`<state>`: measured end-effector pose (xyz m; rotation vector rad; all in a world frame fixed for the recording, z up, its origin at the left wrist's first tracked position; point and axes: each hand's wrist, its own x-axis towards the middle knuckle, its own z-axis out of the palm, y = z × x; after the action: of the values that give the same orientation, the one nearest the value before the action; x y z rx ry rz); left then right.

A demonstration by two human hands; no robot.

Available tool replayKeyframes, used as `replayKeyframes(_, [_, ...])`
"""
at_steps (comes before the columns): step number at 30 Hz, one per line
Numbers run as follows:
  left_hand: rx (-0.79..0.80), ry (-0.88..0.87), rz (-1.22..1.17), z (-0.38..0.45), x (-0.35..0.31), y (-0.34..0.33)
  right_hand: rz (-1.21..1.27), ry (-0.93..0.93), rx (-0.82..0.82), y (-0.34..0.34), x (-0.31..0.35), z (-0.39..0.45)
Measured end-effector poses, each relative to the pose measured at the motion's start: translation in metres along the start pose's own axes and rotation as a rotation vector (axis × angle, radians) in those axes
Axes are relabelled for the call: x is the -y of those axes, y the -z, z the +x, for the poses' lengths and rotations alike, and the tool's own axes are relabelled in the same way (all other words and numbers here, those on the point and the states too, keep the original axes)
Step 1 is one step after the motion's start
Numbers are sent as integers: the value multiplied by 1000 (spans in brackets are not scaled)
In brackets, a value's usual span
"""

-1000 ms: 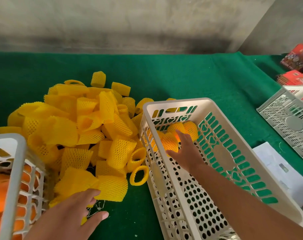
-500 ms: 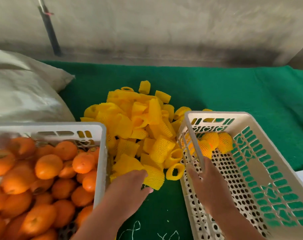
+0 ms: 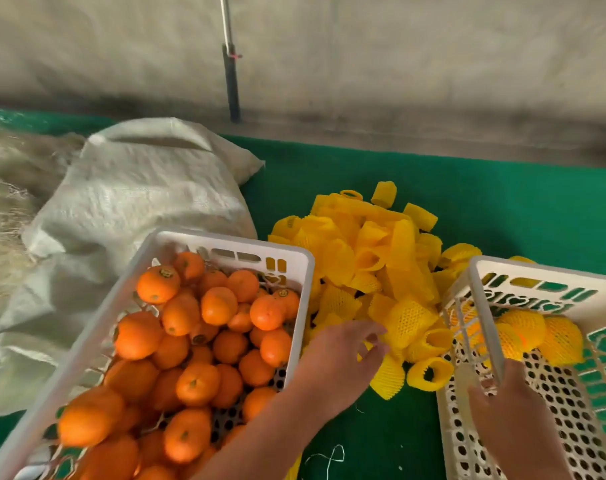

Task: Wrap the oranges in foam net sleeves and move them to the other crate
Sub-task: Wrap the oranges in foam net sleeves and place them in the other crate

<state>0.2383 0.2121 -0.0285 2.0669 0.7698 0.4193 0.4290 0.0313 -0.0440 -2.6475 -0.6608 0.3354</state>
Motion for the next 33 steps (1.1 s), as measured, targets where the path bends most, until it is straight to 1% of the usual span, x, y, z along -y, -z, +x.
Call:
replayKeyframes(2, [-191,43,-175,6,2,19,5,-4,13,1,2,-2])
replayKeyframes(3, [-294,59,-200,9,6,30,11,-12,20,2,4,-2])
replayKeyframes(5, [-484,85,-97,14,19,53,23,-38,29,3,6,0])
replayKeyframes(6, [-553,117,-8,14,29,64,39,-43,28,3,6,0])
replayKeyframes(7, [-589,163,92,15,39,73,51,-38,22,2,5,1])
replayKeyframes(8, [-579,210,191,15,50,80,57,-25,13,2,3,0])
replayKeyframes(9, [-516,253,276,14,61,85,63,-11,4,2,3,-1])
replayKeyframes(11, [-317,313,367,13,79,89,71,19,-11,3,3,-5])
replayKeyframes(13, [-171,330,412,12,91,84,77,18,-1,5,5,-6])
replayKeyframes(15, [-130,332,461,12,99,73,85,-3,20,8,8,-6])
replayKeyframes(17, [-138,338,526,15,106,65,58,16,43,12,10,-8])
replayKeyframes(21, [-155,380,592,20,119,60,73,69,7,19,14,-18])
replayKeyframes(26, [-223,377,481,21,129,59,88,51,29,21,19,-17])
replayKeyframes(29, [-349,350,356,13,121,62,91,43,24,20,20,-17])
replayKeyframes(33, [-577,210,219,0,86,71,77,24,11,16,17,-14])
